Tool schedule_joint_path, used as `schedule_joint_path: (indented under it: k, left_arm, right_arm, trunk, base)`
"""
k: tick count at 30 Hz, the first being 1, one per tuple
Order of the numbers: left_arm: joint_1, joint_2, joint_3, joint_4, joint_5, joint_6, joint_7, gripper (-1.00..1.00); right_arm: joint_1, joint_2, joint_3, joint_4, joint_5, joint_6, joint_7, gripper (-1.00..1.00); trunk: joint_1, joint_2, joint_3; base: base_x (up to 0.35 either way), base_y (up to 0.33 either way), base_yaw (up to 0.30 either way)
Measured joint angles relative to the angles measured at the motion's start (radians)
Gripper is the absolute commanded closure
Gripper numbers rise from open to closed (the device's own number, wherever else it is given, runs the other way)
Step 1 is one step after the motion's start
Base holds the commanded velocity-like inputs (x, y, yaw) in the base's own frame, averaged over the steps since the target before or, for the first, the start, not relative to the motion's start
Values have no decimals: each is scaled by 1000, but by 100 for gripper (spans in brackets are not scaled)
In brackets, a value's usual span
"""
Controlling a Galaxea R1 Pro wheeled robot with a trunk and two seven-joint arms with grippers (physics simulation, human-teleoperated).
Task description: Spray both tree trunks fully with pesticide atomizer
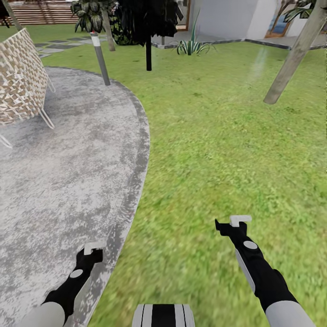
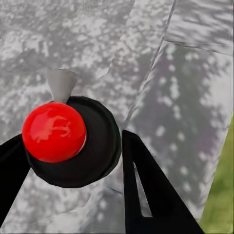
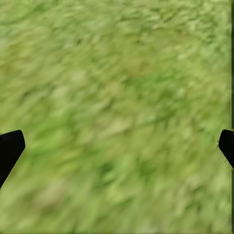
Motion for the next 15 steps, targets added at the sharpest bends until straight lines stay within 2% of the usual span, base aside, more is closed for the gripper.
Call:
schedule_joint_path:
  k: [1,2,3,5,6,9,15]
  left_arm:
    - [7,0,-1,-1,-1,1,0,100]
    - [53,1,-3,-3,-3,1,2,100]
    - [82,1,-1,-3,1,-2,3,100]
    - [94,1,-2,-7,1,-5,3,100]
    - [114,-2,-2,-14,3,-11,4,100]
    - [129,-5,-2,-17,2,-13,4,100]
    - [161,-5,-2,-18,2,-15,3,100]
  right_arm:
    - [0,0,0,1,0,-1,-1,-100]
    - [12,-20,-6,29,2,-25,-59,-100]
    - [22,-26,-7,40,2,-47,-84,-100]
    - [50,-36,-8,70,1,-100,-115,-100]
    - [98,-45,-7,157,2,-233,-141,-100]
    - [157,-47,-5,273,0,-351,-148,-100]
    - [192,-47,-4,497,-1,-563,-148,-100]
  trunk:
    - [0,0,4]
    - [-1,0,8]
    - [-1,1,12]
    - [-2,1,19]
    - [-3,1,23]
    - [-4,2,37]
    - [-7,3,68]
  base:
    - [0,0,0]
    - [0,0,0]
    - [0,0,0]
    - [0,0,0]
    - [0,0,0]
    - [0,0,-26]
    - [0,0,-75]
